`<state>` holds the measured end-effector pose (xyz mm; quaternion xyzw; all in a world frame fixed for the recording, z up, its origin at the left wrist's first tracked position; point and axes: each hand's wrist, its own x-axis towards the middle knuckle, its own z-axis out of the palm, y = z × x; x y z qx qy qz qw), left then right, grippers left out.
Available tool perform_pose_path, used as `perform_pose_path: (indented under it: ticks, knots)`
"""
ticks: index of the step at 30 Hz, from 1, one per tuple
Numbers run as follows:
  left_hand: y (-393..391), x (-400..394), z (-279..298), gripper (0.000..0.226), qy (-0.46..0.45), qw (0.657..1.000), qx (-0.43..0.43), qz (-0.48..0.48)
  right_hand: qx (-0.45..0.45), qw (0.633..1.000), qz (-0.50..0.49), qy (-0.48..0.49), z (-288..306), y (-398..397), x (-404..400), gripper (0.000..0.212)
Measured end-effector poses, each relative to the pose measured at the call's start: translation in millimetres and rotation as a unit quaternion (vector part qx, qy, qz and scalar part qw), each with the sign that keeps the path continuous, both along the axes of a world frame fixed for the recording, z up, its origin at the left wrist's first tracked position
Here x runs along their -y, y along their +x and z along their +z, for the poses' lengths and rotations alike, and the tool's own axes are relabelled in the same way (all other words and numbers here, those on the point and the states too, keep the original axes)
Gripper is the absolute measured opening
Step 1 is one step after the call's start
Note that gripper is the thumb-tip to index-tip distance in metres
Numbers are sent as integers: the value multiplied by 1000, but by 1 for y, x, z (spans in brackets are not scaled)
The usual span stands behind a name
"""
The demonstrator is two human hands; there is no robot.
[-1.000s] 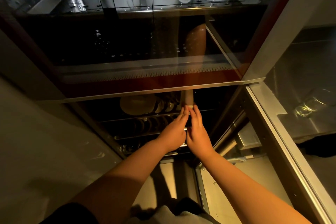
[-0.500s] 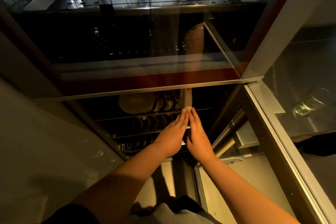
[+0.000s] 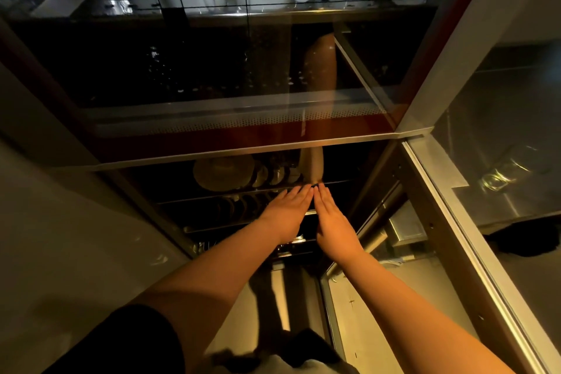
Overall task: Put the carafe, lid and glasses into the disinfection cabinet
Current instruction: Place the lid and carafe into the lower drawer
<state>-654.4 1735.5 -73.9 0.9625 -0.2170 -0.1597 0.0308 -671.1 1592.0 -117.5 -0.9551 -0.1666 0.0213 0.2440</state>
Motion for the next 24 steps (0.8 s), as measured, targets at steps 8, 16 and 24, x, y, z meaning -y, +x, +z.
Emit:
perform_pose_path:
  ticks: [8, 16, 24]
  knots:
    - [35, 24, 12, 74, 5, 999, -40, -23, -57, 997, -59, 5, 14, 14, 12, 91]
    - [-3, 26, 19, 80, -76, 994, 60, -40, -40, 994, -102, 24, 38, -30, 24, 87]
    - [-90, 25, 64, 69, -174, 976, 115, -62, 38, 983, -177, 32, 110, -131, 17, 64]
